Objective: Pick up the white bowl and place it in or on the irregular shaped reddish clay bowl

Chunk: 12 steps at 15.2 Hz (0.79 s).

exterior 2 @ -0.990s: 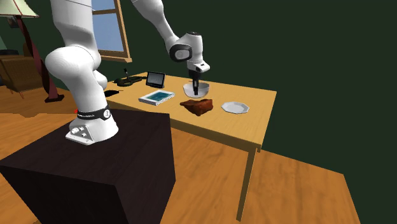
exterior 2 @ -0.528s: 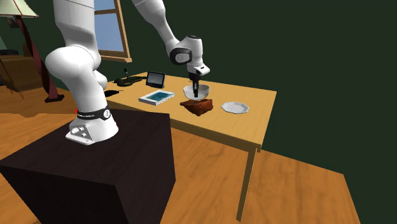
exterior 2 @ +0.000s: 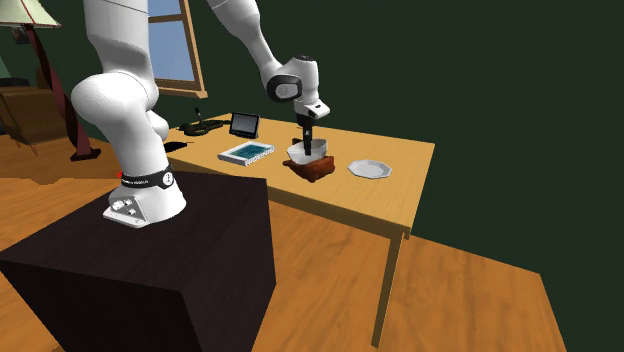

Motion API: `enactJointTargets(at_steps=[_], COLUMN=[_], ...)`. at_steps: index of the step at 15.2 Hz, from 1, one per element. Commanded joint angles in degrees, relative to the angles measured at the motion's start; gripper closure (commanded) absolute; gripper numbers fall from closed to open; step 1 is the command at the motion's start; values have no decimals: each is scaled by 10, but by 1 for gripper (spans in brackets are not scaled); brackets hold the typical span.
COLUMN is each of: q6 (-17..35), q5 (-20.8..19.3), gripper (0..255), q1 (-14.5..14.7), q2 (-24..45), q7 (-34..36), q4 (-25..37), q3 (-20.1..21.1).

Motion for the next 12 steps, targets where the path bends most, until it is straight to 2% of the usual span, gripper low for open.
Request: enactJointTargets(at_steps=[1,4,12], q6=[-18,-70,-70], q5=[6,20,20], gripper=[0,0,0], q1=[-5,-17,-17], q2=[-21,-76,-76], q7=[-4,-13,-13], q4=[-3,-8,-8], q3=[2,5,5])
